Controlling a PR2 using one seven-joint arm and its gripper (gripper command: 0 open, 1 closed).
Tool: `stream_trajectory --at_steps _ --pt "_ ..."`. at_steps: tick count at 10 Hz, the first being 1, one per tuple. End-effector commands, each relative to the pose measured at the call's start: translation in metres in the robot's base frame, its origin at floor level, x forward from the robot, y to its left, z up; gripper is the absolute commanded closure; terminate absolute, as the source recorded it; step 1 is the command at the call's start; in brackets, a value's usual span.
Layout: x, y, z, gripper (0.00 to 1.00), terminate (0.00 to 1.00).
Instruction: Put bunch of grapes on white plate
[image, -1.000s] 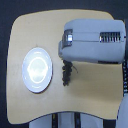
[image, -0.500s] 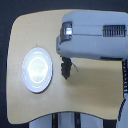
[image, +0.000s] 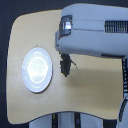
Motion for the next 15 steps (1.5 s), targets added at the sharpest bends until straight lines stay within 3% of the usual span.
stream_trajectory --at_steps 1,5,11,15 --pt "0.018 0.042 -0.001 1.0 0.0" --pt "0.031 0.085 -0.009 1.0 0.0" --pt "0.012 0.162 -0.054 1.0 0.0" --pt "0.0 0.181 -0.087 1.0 0.0"
